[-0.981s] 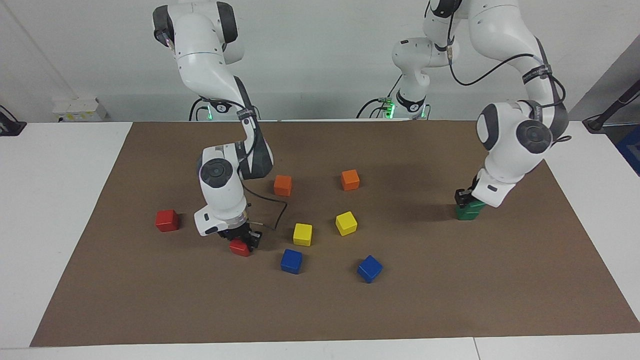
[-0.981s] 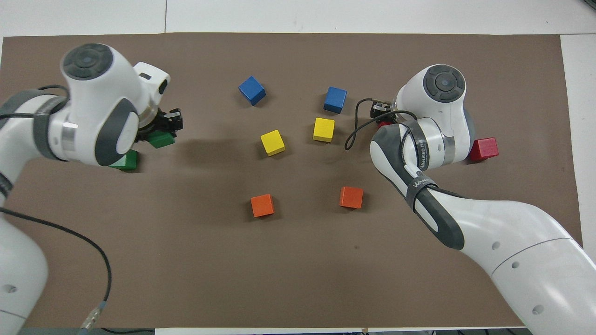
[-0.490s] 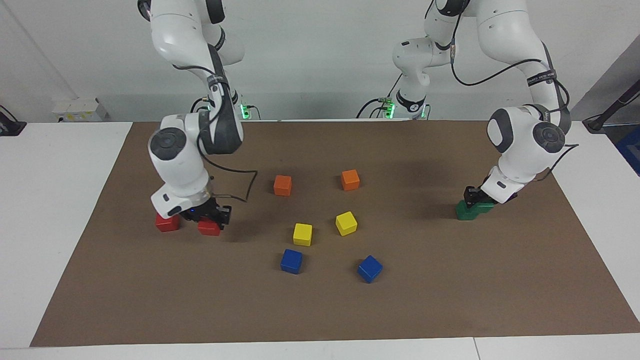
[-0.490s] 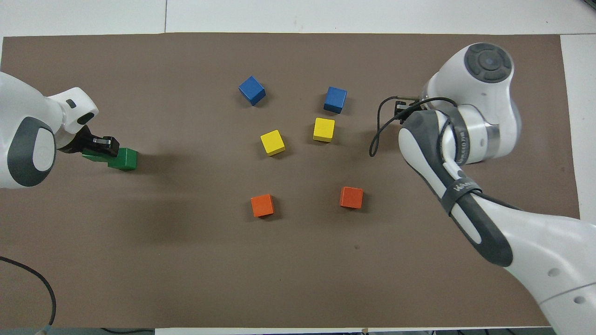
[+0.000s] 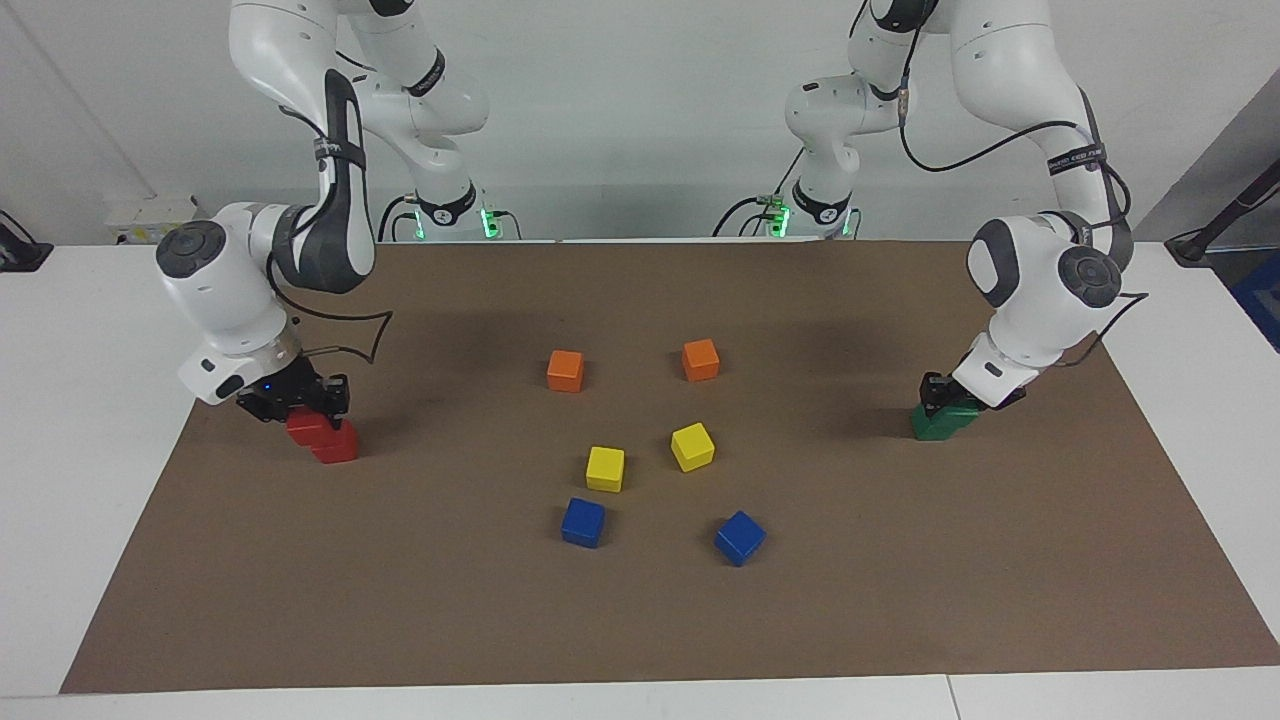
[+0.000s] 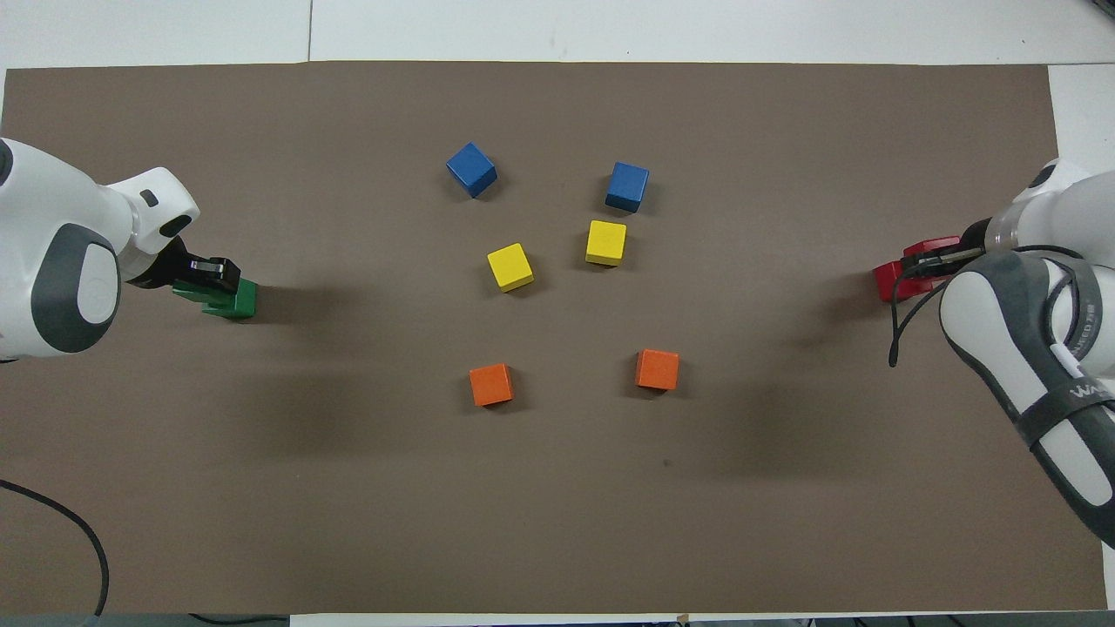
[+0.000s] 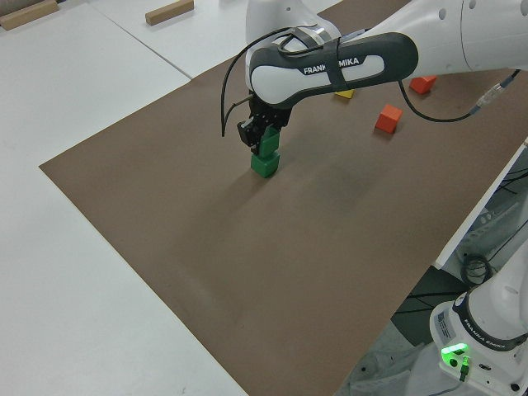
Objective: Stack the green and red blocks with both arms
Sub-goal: 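Open the left gripper on the green stack while the right gripper lowers red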
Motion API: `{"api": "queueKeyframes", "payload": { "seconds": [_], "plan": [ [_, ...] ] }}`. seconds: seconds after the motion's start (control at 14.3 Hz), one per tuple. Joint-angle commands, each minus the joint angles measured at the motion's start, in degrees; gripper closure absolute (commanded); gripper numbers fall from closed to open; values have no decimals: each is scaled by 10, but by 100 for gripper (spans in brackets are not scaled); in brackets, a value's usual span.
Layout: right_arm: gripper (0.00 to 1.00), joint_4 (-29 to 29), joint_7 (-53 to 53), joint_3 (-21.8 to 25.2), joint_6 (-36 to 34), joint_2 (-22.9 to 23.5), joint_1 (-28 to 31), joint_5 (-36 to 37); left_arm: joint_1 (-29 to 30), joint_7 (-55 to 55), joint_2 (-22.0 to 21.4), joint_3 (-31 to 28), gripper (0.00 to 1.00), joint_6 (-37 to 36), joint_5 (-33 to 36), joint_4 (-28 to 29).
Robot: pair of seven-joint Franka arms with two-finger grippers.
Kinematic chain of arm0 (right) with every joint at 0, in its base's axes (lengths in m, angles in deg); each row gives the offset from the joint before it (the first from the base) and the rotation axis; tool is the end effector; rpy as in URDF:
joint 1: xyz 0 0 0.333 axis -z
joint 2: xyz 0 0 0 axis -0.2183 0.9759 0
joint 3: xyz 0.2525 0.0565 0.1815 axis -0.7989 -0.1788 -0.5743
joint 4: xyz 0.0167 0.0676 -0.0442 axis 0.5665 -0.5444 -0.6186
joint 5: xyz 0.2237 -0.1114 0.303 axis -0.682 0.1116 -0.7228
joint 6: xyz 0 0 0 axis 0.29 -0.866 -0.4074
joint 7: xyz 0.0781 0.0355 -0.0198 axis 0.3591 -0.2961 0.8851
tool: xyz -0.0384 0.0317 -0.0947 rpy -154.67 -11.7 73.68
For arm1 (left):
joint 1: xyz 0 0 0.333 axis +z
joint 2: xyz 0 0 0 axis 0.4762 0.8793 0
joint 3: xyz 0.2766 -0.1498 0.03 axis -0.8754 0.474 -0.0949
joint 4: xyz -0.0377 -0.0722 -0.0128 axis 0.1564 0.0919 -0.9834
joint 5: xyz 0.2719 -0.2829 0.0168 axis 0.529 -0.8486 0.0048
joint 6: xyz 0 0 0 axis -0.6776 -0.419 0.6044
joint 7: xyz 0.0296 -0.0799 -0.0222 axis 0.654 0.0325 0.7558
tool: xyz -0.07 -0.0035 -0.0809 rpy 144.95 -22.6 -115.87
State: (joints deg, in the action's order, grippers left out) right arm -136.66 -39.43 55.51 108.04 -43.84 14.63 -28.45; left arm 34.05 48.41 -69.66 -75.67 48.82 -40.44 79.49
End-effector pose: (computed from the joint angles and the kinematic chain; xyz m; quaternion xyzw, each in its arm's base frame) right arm 0.5843 -0.0845 0.3565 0.9979 0.0555 0.0309 0.0104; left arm 0.6039 0.0064 0.3554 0.9948 -0.0944 -0.0376 0.0013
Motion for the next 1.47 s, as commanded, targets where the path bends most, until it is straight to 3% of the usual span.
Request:
{"api": "queueKeyframes", "payload": {
  "seconds": [0.0,0.21,0.28,0.42,0.7,0.98,1.05,1.12,1.26,1.4],
  "plan": [
    [100,-21,15,-8,15,-15,5,-1,-3,-37,-18,-6,100,20,-11,35],
    [100,-26,15,-8,34,-10,5,-1,2,-36,-19,-6,100,22,-11,38],
    [100,-35,15,-8,41,-10,5,-2,1,-36,-19,-6,91,26,-11,38],
    [100,-43,16,-8,56,-9,4,-2,2,-28,-19,-6,0,25,-11,37],
    [100,-44,16,-8,57,-9,4,-2,4,-12,-26,-6,0,-4,-11,0],
    [100,-55,15,-8,73,-10,4,-2,-5,40,-66,-5,0,-170,-11,-107],
    [81,-55,14,-9,73,-10,4,-2,-7,41,-88,-1,0,-194,-11,-108],
    [5,-55,13,-8,73,-10,4,-2,-8,41,-115,1,0,-211,-11,-103],
    [0,-55,9,-8,72,-10,-1,-2,-12,40,-156,1,0,-249,-13,-101],
    [0,-49,9,-8,62,-9,-3,-2,-25,45,-158,-2,0,-257,-14,-100]
  ]
}}
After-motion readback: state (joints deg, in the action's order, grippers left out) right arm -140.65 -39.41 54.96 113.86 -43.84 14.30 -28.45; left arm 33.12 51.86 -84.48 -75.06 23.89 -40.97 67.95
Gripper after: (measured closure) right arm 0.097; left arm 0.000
